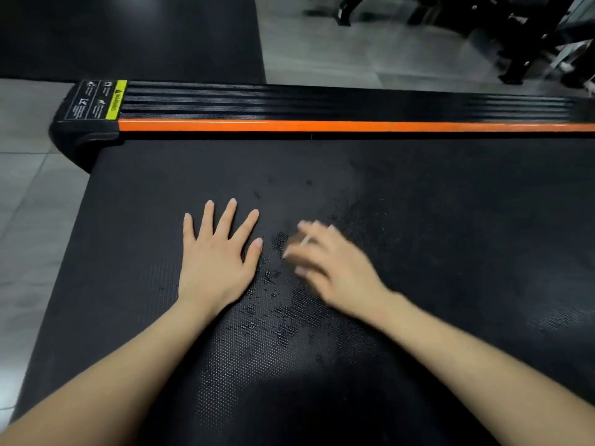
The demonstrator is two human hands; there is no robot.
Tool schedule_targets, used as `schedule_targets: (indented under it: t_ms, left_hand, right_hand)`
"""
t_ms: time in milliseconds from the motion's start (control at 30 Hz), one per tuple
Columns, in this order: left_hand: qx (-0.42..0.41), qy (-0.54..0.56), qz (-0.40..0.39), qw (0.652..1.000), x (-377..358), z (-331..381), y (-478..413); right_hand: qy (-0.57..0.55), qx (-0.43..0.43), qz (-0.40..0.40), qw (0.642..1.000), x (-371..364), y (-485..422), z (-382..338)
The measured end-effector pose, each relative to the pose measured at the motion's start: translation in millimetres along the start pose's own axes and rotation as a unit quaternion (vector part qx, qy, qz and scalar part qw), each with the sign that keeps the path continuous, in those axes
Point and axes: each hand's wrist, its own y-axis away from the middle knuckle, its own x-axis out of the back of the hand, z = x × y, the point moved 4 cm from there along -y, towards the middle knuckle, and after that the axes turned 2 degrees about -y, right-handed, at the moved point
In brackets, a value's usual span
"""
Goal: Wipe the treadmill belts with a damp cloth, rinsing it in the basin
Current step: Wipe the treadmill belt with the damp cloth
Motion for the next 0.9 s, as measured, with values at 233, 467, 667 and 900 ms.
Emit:
schedule_targets:
  t_ms: [233,467,667,900]
  left_hand:
    - [0.004,0.004,0.01,1.0,-2.0,0.1,-2.4]
    - [0.001,-0.001,0.001,1.0,-2.0,-2.6,-1.4]
    - [0.006,0.003,0.003,1.0,-1.7,-1.7,-3.0]
    - [0.014,-0.003,-0.003,1.0,-1.0,-0.9,-3.0]
  right_hand:
    - [0.081,-0.363,0.155,0.915,10.6,-91.9,113.5]
    - [-0.028,-0.061,0.036,0.997,-16.3,-53.4,12.5]
    - [0.069,-0.327,0.129,0.934,24.4,-89.9,139.5]
    - [0.073,-0.224,0.1,0.967,-32.8,-145.7,51.5]
